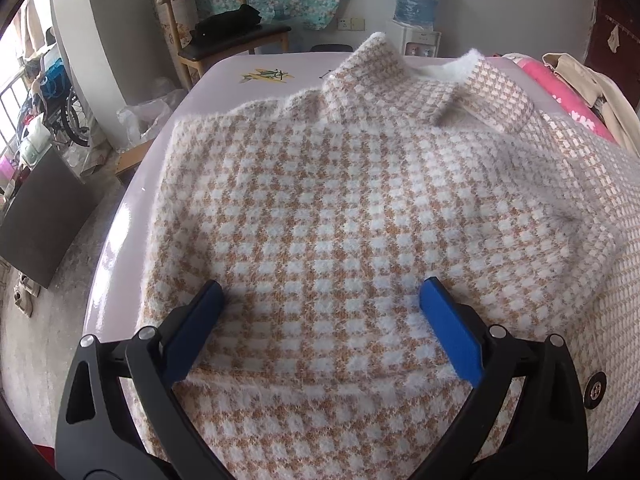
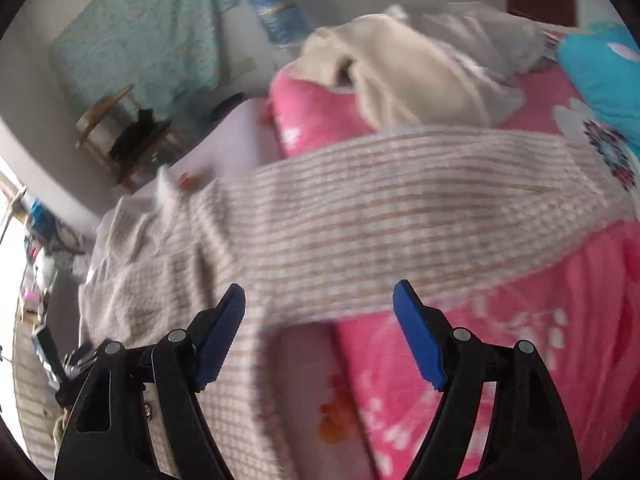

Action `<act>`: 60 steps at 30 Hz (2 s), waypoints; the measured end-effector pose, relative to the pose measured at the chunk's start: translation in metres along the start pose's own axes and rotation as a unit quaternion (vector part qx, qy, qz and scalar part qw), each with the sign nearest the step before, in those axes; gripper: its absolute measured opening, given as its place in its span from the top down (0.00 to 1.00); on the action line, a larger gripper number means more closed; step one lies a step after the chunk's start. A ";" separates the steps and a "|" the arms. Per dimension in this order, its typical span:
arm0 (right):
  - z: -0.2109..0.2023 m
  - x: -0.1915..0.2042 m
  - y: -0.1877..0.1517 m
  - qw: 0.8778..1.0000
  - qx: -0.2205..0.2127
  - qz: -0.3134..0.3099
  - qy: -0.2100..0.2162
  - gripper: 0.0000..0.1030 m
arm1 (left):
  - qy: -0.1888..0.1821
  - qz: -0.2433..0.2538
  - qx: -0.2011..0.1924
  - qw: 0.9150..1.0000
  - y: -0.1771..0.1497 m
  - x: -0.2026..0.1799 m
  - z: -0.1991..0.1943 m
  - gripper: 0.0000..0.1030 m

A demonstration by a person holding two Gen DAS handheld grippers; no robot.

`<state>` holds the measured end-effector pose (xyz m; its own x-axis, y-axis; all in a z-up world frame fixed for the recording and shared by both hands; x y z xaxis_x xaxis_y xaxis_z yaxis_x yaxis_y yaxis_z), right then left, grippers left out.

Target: Fold large clothes

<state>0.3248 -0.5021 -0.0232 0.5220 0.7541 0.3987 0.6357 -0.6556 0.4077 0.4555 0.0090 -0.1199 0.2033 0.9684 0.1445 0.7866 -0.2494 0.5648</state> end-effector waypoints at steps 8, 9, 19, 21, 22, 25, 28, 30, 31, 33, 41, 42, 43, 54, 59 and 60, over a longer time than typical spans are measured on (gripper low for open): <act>-0.005 -0.145 0.062 0.981 -0.030 0.186 -0.040 0.28 | -0.003 -0.004 0.004 1.000 0.000 0.000 0.000 0.07; -0.001 -0.157 0.067 0.977 -0.029 0.210 -0.034 0.28 | -0.003 -0.005 0.005 1.000 0.000 0.000 0.000 0.07; 0.036 -0.195 0.085 0.955 -0.045 0.290 -0.055 0.36 | -0.006 -0.003 0.004 1.000 0.000 -0.001 0.001 0.07; 0.038 -0.197 0.088 0.953 -0.056 0.289 -0.069 0.42 | -0.007 -0.003 0.008 1.000 0.000 0.000 0.001 0.07; 0.039 -0.198 0.090 0.953 -0.060 0.288 -0.075 0.44 | -0.008 -0.002 0.010 1.000 0.000 -0.001 0.001 0.07; 0.036 -0.200 0.091 0.951 -0.075 0.288 -0.087 0.58 | -0.010 -0.001 0.013 1.000 0.001 -0.001 0.002 0.07; 0.028 -0.200 0.089 0.951 -0.086 0.284 -0.084 0.71 | -0.011 -0.001 0.016 1.000 0.001 -0.002 0.003 0.07; 0.021 -0.196 0.090 0.954 -0.094 0.274 -0.079 0.77 | -0.011 -0.001 0.016 1.000 0.001 -0.002 0.004 0.07; 0.017 -0.192 0.092 0.956 -0.101 0.264 -0.078 0.78 | -0.011 -0.001 0.015 1.000 0.001 -0.001 0.003 0.07; 0.006 -0.183 0.094 0.961 -0.113 0.241 -0.078 0.82 | -0.012 0.000 0.013 1.000 0.001 -0.001 0.003 0.07; -0.053 -0.112 0.113 0.973 -0.171 0.130 -0.083 0.84 | -0.019 0.004 0.016 1.000 0.003 -0.001 0.003 0.07; -0.061 -0.100 0.116 0.974 -0.180 0.114 -0.079 0.85 | -0.019 0.005 0.014 1.000 0.004 -0.001 0.001 0.07; -0.071 -0.083 0.118 0.974 -0.190 0.095 -0.074 0.85 | -0.016 0.007 0.009 1.000 0.004 0.000 -0.001 0.07; -0.145 0.149 0.093 0.963 -0.242 -0.110 0.043 0.85 | -0.028 -0.024 -0.009 0.999 -0.006 0.024 -0.025 0.27; -0.148 0.274 0.025 0.944 -0.218 -0.201 0.142 0.85 | -0.055 -0.054 -0.015 0.997 -0.014 0.037 -0.038 0.43; -0.145 0.295 0.008 0.941 -0.206 -0.216 0.160 0.85 | -0.061 -0.059 -0.018 0.996 -0.016 0.039 -0.043 0.46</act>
<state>0.4014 -0.2908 0.2166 0.0258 0.9463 0.3223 0.4397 -0.3003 0.8465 0.4261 0.0511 -0.0886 0.1822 0.9830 -0.0228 0.7884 -0.1322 0.6008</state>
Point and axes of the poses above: each gripper's, at about its wrist camera, not at the fingertips, and z roughly the way its jaws point, x to its left, y to its top, the point moved 8 cm from there along z, roughly the way its jaws point, and after that the axes turned 11 degrees about z, right-handed, at the moved point
